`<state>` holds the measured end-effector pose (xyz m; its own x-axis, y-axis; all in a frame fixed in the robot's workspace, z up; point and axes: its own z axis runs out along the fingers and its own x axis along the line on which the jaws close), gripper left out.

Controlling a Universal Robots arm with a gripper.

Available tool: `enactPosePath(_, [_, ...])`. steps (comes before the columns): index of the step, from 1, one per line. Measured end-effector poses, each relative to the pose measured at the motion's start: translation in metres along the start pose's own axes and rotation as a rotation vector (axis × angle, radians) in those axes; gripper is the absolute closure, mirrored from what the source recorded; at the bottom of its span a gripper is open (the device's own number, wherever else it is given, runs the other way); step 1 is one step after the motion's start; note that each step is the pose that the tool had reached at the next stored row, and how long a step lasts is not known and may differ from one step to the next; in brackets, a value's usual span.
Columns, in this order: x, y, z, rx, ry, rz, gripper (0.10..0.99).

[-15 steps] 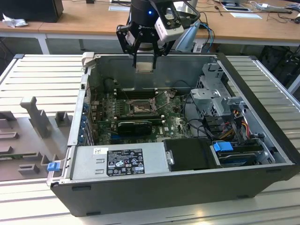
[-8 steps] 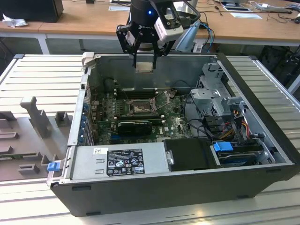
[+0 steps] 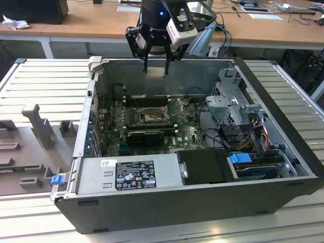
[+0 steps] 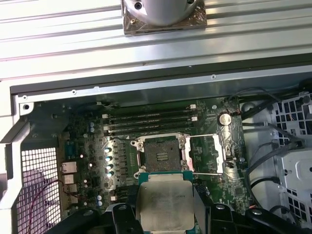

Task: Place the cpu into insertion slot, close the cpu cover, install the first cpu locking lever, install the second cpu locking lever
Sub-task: 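Place the cpu into insertion slot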

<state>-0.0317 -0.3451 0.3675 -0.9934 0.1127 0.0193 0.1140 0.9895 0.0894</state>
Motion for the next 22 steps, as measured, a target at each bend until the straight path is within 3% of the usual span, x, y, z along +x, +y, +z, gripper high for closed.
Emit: enactPosePath(22, [0.0,0.0,0.0,-0.001,-0.0033,0.036,0.557])
